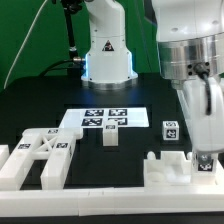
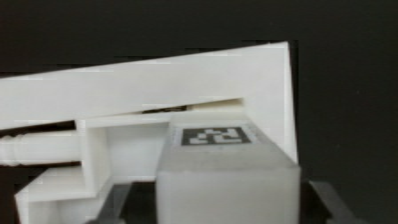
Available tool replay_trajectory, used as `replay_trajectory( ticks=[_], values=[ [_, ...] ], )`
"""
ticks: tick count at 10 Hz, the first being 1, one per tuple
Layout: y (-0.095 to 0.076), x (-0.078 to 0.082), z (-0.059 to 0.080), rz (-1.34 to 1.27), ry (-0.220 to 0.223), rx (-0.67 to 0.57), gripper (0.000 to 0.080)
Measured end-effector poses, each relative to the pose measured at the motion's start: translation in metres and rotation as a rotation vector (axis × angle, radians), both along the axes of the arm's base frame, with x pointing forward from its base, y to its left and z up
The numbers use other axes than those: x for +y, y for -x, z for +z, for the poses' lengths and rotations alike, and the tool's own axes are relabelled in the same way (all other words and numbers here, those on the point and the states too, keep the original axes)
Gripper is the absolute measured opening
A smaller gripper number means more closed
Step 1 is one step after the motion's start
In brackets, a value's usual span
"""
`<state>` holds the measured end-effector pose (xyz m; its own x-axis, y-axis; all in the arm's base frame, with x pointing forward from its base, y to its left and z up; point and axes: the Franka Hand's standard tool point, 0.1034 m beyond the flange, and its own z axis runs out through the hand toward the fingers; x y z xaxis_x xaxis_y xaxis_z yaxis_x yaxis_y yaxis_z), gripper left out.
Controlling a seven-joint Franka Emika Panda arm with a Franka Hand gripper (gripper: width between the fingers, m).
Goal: Assemble chair
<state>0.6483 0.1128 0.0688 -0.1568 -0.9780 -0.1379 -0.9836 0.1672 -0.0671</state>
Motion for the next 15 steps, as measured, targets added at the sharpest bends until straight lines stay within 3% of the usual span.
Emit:
replay_trajectory(
  ticks=[3,4,5,6,7,10,15],
  values=[
    [0.001,-0.004,0.001,-0.109,0.001,0.014,0.0288],
    [0.001,-0.004,0.000,-0.099,0.002,0.012,0.0369],
    [0.001,-0.004,0.000,-0.098,0.003,0.012,0.0369],
    [0.001,-0.004,0.000,-0.096,0.003,0.012,0.0563],
    [0.001,-0.004,0.000,-0.088,0.004,0.010,0.0623],
    [0.002,-0.022,0.038,0.002,0.001,-0.042,0.0648],
    [0.003,-0.020,0.032,0.008,0.004,-0.034,0.0649]
  ],
)
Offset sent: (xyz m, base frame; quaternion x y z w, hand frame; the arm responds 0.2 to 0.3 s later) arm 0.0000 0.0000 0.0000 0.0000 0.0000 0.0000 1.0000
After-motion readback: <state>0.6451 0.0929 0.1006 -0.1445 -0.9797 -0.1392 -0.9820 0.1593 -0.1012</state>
